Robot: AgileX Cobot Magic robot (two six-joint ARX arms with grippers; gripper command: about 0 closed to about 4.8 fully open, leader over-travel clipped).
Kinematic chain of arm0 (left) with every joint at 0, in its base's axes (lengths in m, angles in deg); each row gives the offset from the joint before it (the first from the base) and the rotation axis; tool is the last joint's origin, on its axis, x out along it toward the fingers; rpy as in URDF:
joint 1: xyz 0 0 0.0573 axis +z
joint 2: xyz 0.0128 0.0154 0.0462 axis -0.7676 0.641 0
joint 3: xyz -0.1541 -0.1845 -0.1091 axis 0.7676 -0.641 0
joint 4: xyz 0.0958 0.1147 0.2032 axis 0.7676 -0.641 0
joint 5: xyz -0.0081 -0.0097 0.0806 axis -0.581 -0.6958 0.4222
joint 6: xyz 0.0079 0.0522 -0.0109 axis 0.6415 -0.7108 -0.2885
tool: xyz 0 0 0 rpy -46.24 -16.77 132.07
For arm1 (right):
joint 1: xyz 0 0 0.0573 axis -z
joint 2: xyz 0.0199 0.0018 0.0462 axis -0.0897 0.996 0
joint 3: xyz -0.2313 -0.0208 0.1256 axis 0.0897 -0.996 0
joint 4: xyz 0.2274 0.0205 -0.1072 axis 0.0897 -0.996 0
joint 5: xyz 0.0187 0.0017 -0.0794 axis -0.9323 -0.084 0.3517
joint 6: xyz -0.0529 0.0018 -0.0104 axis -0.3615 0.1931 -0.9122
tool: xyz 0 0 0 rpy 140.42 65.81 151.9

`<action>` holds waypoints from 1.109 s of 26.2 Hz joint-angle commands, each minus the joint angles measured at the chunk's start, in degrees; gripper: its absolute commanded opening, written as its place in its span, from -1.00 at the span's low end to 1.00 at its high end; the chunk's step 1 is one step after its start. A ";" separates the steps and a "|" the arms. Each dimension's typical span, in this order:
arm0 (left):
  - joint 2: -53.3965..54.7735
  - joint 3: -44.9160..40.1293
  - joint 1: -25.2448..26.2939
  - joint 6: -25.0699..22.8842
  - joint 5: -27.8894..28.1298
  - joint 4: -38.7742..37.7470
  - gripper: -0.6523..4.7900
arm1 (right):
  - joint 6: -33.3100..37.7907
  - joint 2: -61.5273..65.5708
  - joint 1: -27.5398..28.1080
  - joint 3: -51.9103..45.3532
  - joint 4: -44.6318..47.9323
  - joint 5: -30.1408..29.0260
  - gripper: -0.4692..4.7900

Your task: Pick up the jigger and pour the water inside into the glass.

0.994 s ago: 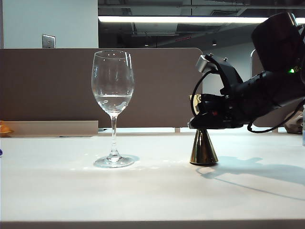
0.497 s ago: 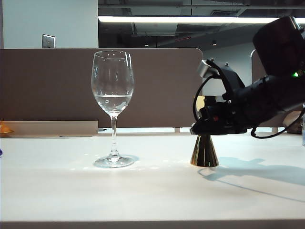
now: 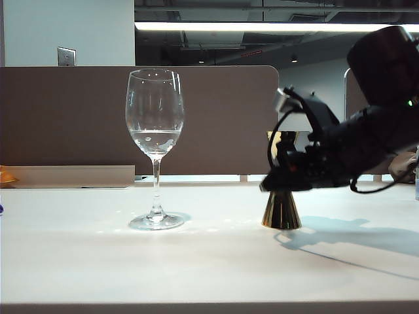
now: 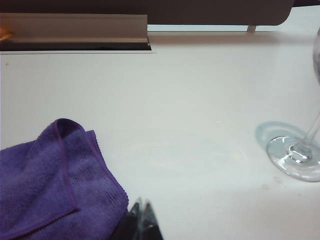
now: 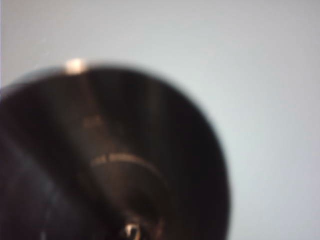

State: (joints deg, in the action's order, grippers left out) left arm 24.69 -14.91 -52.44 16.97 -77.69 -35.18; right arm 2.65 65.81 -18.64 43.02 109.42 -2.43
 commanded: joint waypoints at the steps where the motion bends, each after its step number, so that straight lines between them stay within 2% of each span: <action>1: 0.04 -0.15 0.11 -0.44 -0.22 0.26 -0.78 | 0.09 -1.16 -0.07 0.15 0.52 0.57 0.26; 3: 0.04 -0.15 0.11 -0.44 -0.22 0.28 -0.78 | 0.09 -2.10 -0.07 0.15 -1.07 1.88 0.29; 8: 0.04 -0.15 0.11 -0.44 -0.22 0.26 -0.78 | 0.09 -5.09 -0.07 0.11 -6.40 5.46 0.86; 12: 0.04 -0.15 0.09 -0.44 -0.22 0.28 -0.78 | 0.09 -9.79 -0.07 -2.14 -7.63 5.46 0.86; 21: 0.04 -0.15 0.11 -0.44 -0.22 0.28 -0.78 | 0.57 -25.42 -0.07 -10.21 -16.37 5.51 0.86; 24: 0.04 -0.15 0.11 -0.44 -0.22 0.28 -0.78 | 1.16 -30.32 -0.07 -11.61 -20.06 7.23 0.85; 27: 0.04 -0.15 0.11 -0.44 -0.22 0.28 -0.78 | 1.97 -35.28 -0.04 -12.94 -22.43 10.27 0.66; 29: 0.04 -0.15 0.11 -0.44 -0.22 0.26 -0.78 | 1.97 -38.82 -0.04 -14.03 -22.60 12.22 0.46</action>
State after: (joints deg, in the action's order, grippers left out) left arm 24.69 -14.91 -52.42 16.97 -77.69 -35.18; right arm 4.27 28.81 -18.67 29.36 86.69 7.95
